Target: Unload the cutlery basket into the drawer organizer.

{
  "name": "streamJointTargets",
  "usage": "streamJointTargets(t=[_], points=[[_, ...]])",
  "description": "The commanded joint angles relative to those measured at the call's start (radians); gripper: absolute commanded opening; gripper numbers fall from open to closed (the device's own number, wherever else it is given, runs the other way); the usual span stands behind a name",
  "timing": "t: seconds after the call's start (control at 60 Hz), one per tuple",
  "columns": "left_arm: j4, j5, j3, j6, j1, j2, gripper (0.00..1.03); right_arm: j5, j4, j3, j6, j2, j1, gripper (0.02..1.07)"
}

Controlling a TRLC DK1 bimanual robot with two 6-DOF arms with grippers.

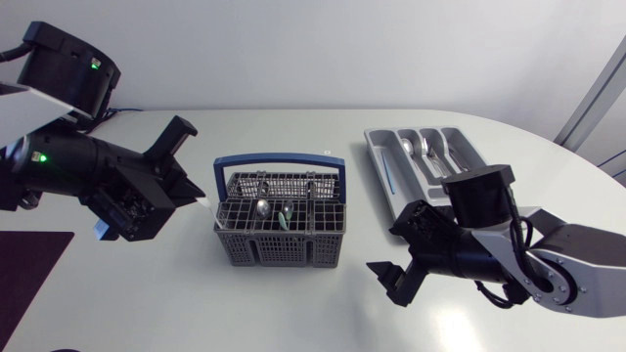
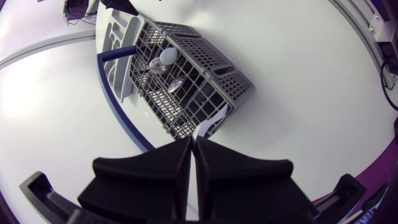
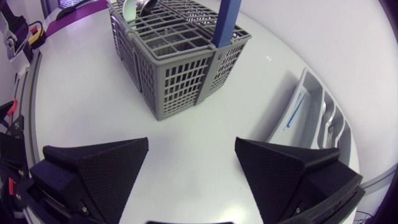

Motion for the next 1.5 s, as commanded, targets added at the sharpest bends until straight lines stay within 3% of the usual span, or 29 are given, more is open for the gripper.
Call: streamJointTargets(t=[0.0, 1.483], points=[[-0.029, 0.005, 0.049, 0.040, -0.015, 0.004, 0.04, 0.003, 0.003, -0.029, -0.006, -0.011, 0.002, 1.02], [-0.166, -0.060, 0.214, 0.116, -0.018, 0.091, 0.04, -0.006, 0.018, -0.026, -0.013, 0.010, -0.004, 1.02]])
